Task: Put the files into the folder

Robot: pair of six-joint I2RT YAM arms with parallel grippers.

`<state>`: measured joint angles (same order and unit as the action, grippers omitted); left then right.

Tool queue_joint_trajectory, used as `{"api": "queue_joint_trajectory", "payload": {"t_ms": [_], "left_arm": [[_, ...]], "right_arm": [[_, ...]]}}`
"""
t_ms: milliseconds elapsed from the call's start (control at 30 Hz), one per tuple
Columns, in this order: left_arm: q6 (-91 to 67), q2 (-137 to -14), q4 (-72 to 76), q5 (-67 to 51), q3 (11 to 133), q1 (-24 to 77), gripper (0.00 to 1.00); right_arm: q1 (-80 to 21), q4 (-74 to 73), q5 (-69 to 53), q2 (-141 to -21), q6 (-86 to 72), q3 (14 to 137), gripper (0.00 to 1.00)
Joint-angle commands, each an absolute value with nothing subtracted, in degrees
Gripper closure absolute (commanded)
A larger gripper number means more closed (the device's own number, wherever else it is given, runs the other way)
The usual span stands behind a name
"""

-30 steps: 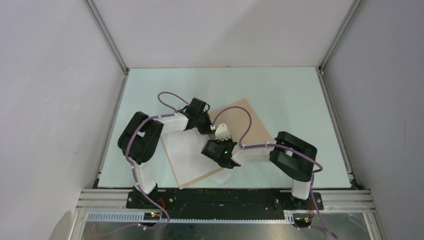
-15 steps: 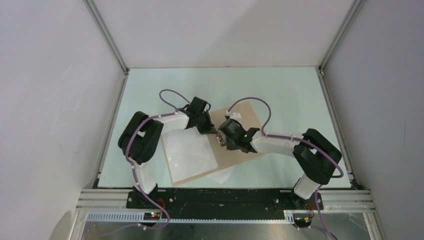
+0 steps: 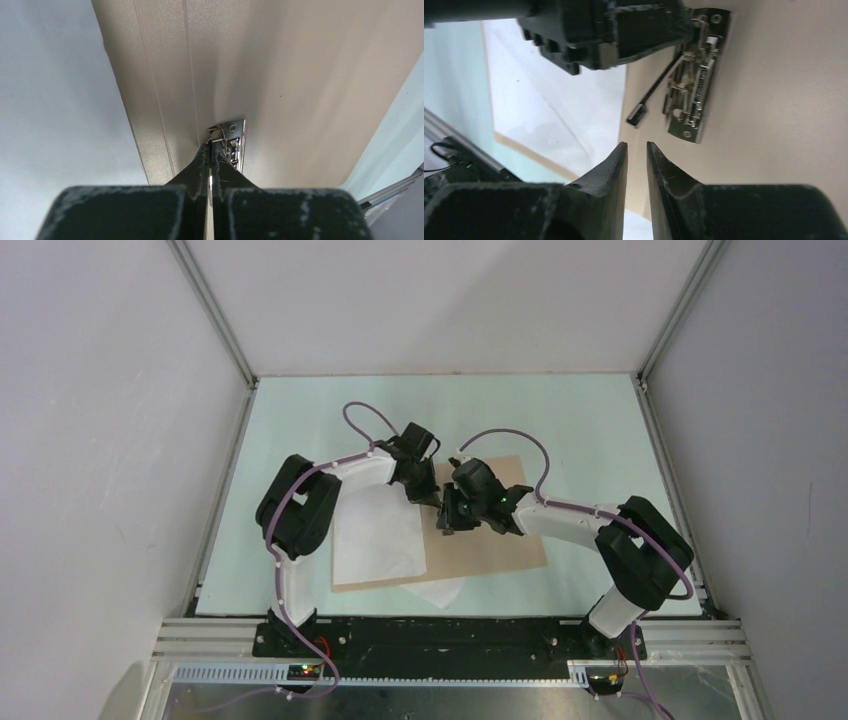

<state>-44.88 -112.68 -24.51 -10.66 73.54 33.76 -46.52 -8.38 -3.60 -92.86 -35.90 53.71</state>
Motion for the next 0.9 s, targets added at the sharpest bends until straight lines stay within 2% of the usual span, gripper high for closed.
{"api": "queue_joint_trajectory", "payload": {"t_ms": [0,67,133,167,200,267,300,333,433,467,667,867], "left_arm": [[-42.43,-113.99,-28.56,-9.68,76.9,34.3,1.0],[-42.12,-113.46,-29.07,-9.43,77.56,34.17,0.95],[-41.84,-112.52,-29.56,-9.09,78.34,33.81,0.84],[-41.48,-111.76,-30.04,-9.02,78.68,33.46,0.75],[-41.31,-110.95,-30.32,-8.86,79.26,33.3,0.7],[-40.7,-109.42,-31.22,-8.42,79.88,32.17,0.55],[-40.3,-108.85,-31.73,-8.13,80.02,31.86,0.43],[-40.06,-107.7,-31.99,-7.93,80.12,31.19,0.39],[-38.72,-104.44,-33.62,-6.19,79.47,29.88,0.12],[-38.16,-102.69,-33.86,-5.37,79.06,29.29,0.08],[-36.28,-94.02,-35.96,-0.38,73.57,28.59,0.02],[-36.24,-87.93,-36.06,2.67,66.32,29.06,0.04]], "right_arm": [[-45.11,-3.4,-9.33,-93.48,-38.77,53.68,0.76],[-44.22,-2.33,-10.33,-94.19,-39.63,53.68,0.76],[-43.58,-1.15,-10.81,-94.58,-40.53,53.7,0.76],[-43.13,-0.73,-10.94,-94.66,-41.29,53.7,0.76],[-42.88,0.25,-11.22,-94.9,-41.69,53.66,0.76],[-42.22,2.1,-11.02,-95.36,-42.73,53.77,0.76],[-41.73,3.16,-11.0,-95.89,-43.29,53.74,0.76],[-41.43,3.78,-11.23,-96.24,-43.66,53.72,0.76],[-39.99,5.62,-11.84,-98.96,-45.25,55.06,0.77],[-39.57,5.69,-11.88,-99.58,-45.5,55.53,0.77],[-38.3,2.31,-9.27,-105.1,-45.55,62.93,0.78],[-36.73,-0.6,-6.37,-107.45,-44.83,64.75,0.78]]}}
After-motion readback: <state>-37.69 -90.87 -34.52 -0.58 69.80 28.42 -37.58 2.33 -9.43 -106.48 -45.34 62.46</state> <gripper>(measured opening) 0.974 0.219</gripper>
